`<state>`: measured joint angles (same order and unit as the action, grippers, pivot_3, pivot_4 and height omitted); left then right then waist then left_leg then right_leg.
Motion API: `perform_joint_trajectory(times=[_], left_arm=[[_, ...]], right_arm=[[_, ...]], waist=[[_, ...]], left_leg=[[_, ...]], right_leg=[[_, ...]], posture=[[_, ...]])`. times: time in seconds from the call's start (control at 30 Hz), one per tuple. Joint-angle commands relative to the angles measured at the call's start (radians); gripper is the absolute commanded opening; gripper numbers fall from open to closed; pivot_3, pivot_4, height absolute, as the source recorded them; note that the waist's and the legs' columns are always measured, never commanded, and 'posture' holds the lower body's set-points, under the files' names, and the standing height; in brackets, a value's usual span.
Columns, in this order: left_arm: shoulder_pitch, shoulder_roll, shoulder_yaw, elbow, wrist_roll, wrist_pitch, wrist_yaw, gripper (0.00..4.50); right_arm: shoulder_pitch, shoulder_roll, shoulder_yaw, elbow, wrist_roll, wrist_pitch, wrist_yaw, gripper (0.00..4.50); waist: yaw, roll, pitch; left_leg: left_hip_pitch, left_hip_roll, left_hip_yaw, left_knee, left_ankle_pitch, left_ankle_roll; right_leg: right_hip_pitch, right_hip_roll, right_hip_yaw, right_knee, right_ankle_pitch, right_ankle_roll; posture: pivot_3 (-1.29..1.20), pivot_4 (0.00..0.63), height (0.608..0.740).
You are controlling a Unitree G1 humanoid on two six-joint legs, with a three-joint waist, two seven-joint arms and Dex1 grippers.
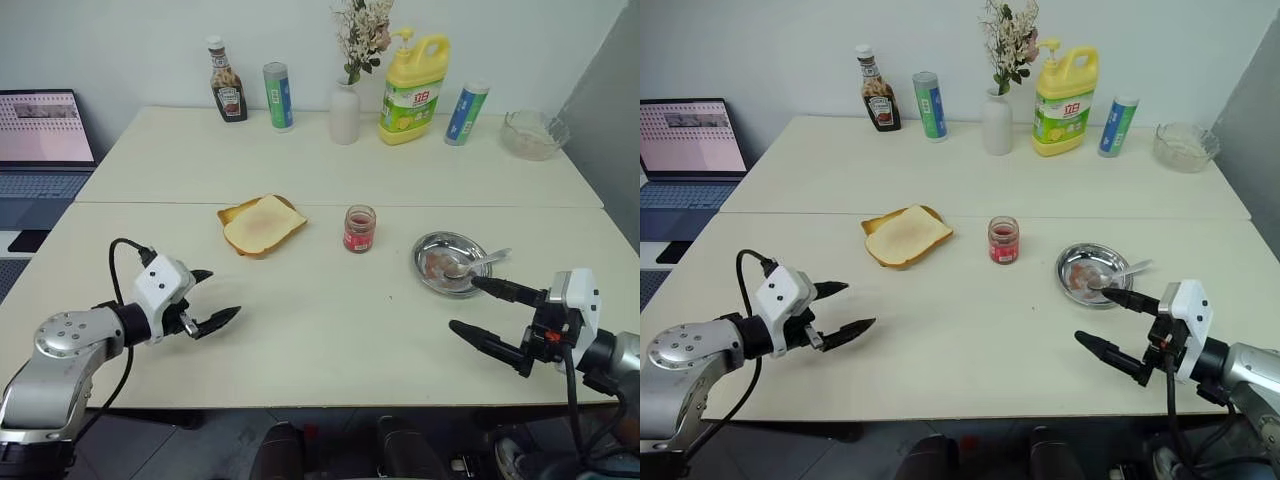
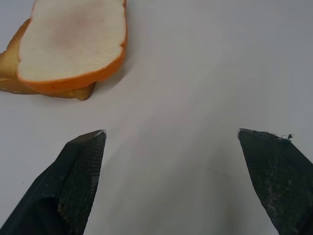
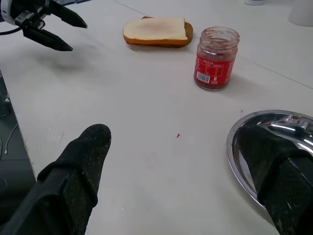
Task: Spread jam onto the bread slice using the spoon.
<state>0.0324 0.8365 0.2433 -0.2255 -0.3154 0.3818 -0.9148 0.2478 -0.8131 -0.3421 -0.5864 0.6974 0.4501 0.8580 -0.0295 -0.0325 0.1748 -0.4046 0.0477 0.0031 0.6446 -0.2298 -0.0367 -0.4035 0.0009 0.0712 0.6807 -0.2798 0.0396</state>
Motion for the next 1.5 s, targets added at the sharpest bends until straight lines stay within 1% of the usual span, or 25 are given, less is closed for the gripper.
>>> perform_joint_trajectory(times=[0.03, 0.3, 0.33, 0.4, 0.47, 0.57, 0.67, 0.8, 0.93, 1.07, 1.1, 1.17, 1.23, 1.37, 1.5], left_arm=[[0.004, 0.019, 0.014, -0.037, -0.019, -0.008, -0.023, 4.50], [0.010, 0.001, 0.019, -0.044, -0.003, -0.007, 0.008, 4.50], [0.008, -0.003, 0.021, -0.044, -0.008, -0.004, 0.011, 4.50], [0.007, -0.020, 0.034, -0.051, -0.065, 0.014, -0.012, 4.50], [0.014, -0.019, 0.027, -0.052, -0.060, 0.004, -0.012, 4.50], [0.002, -0.063, 0.039, -0.037, -0.078, 0.016, 0.032, 4.50], [-0.012, -0.103, 0.034, -0.021, -0.065, 0.015, 0.089, 4.50], [-0.039, -0.165, 0.038, 0.001, -0.054, 0.043, 0.197, 4.50], [-0.109, -0.224, 0.073, 0.046, -0.079, 0.112, 0.314, 4.50], [-0.236, -0.290, 0.109, 0.145, -0.090, 0.184, 0.452, 4.50], [-0.279, -0.305, 0.099, 0.177, -0.094, 0.220, 0.471, 4.50], [-0.344, -0.329, 0.081, 0.226, -0.101, 0.267, 0.494, 4.50], [-0.375, -0.339, 0.074, 0.254, -0.099, 0.278, 0.499, 4.50], [-0.463, -0.370, 0.082, 0.350, -0.098, 0.280, 0.532, 4.50], [-0.556, -0.399, 0.076, 0.466, -0.095, 0.266, 0.547, 4.50]], right_arm=[[-0.005, -0.004, -0.012, -0.012, -0.015, -0.026, 0.023, 4.47], [-0.013, 0.012, 0.017, 0.009, -0.050, -0.048, 0.047, 4.47], [-0.013, 0.014, 0.020, 0.010, -0.053, -0.050, 0.048, 4.47], [-0.017, 0.017, 0.031, 0.015, -0.062, -0.057, 0.053, 4.47], [-0.021, 0.019, 0.040, 0.020, -0.068, -0.062, 0.055, 4.47], [-0.036, 0.023, 0.056, 0.019, -0.074, -0.064, 0.056, 4.47], [-0.046, 0.028, 0.065, 0.010, -0.078, -0.061, 0.054, 4.47], [-0.056, 0.032, 0.073, -0.001, -0.080, -0.056, 0.047, 4.47], [-0.065, 0.036, 0.086, -0.009, -0.082, -0.053, 0.038, 4.47], [-0.096, 0.036, 0.117, -0.023, -0.095, -0.050, 0.026, 4.47], [-0.113, 0.032, 0.131, -0.032, -0.096, -0.047, 0.026, 4.47], [-0.150, 0.027, 0.154, -0.048, -0.088, -0.035, 0.023, 4.47], [-0.178, 0.031, 0.165, -0.057, -0.064, -0.018, 0.019, 4.47], [-0.253, 0.040, 0.171, -0.090, 0.036, 0.059, -0.008, 4.47], [-0.304, 0.030, 0.204, -0.101, 0.042, 0.085, -0.007, 4.47]], waist=[[0.000, 0.000, 0.000], [0.000, 0.000, 0.000], [0.000, 0.000, 0.000], [0.000, 0.000, 0.000], [0.000, 0.000, 0.000], [0.000, 0.000, 0.000], [0.000, 0.000, 0.000], [0.000, -0.001, 0.000], [0.000, -0.001, 0.000], [0.000, -0.002, -0.001], [0.000, -0.003, -0.001], [0.001, -0.003, -0.001], [0.000, -0.003, -0.001], [0.000, -0.004, -0.001], [0.000, -0.004, -0.001]], left_leg=[[0.000, 0.000, 0.000, 0.000, 0.000, 0.000], [0.000, 0.000, 0.000, 0.000, 0.000, 0.000], [0.000, 0.000, 0.000, 0.000, 0.000, 0.000], [0.000, 0.000, 0.000, 0.000, 0.000, 0.000], [0.000, 0.000, 0.000, 0.000, 0.000, 0.000], [0.000, 0.000, 0.000, 0.000, 0.000, 0.000], [0.000, 0.000, 0.000, 0.000, 0.000, 0.000], [0.000, 0.000, 0.000, 0.000, 0.000, 0.000], [0.000, 0.000, -0.001, 0.001, 0.000, 0.000], [0.000, 0.000, -0.001, 0.001, 0.000, 0.000], [0.000, 0.000, -0.002, 0.001, 0.000, 0.000], [0.000, -0.001, -0.002, 0.002, 0.000, 0.000], [0.000, -0.001, -0.002, 0.002, 0.000, 0.000], [0.000, -0.001, -0.002, 0.001, 0.000, 0.000], [-0.001, -0.001, -0.003, 0.001, 0.000, 0.000]], right_leg=[[0.000, 0.000, 0.000, 0.000, 0.000, 0.000], [0.000, 0.000, 0.000, 0.000, 0.000, 0.000], [0.000, 0.000, 0.000, 0.000, 0.000, 0.000], [0.000, 0.000, 0.000, 0.000, 0.000, 0.000], [0.000, 0.000, 0.000, 0.000, 0.000, 0.000], [0.000, 0.000, 0.000, 0.000, 0.000, 0.000], [0.000, 0.000, 0.000, 0.000, 0.000, 0.000], [0.000, 0.000, 0.000, 0.000, 0.000, 0.000], [0.001, 0.000, 0.000, 0.001, 0.000, 0.000], [0.001, 0.000, -0.001, 0.001, 0.001, 0.001], [0.001, 0.000, -0.001, 0.001, 0.001, 0.001], [0.002, 0.001, -0.001, 0.001, 0.001, 0.001], [0.002, 0.001, -0.001, 0.001, 0.001, 0.002], [0.001, 0.001, -0.001, 0.000, 0.003, -0.001], [0.002, 0.001, -0.002, 0.001, 0.003, -0.001]], posture=[[0.00, 0.150, 0.740], [0.00, 0.150, 0.740], [0.00, 0.150, 0.740], [0.00, 0.150, 0.740], [0.00, 0.150, 0.740], [0.00, 0.150, 0.740], [0.00, 0.150, 0.740], [0.00, 0.150, 0.740], [0.00, 0.150, 0.740], [0.00, 0.150, 0.740], [0.00, 0.150, 0.740], [0.00, 0.150, 0.740], [0.00, 0.150, 0.740], [0.00, 0.150, 0.740], [0.00, 0.150, 0.740]])
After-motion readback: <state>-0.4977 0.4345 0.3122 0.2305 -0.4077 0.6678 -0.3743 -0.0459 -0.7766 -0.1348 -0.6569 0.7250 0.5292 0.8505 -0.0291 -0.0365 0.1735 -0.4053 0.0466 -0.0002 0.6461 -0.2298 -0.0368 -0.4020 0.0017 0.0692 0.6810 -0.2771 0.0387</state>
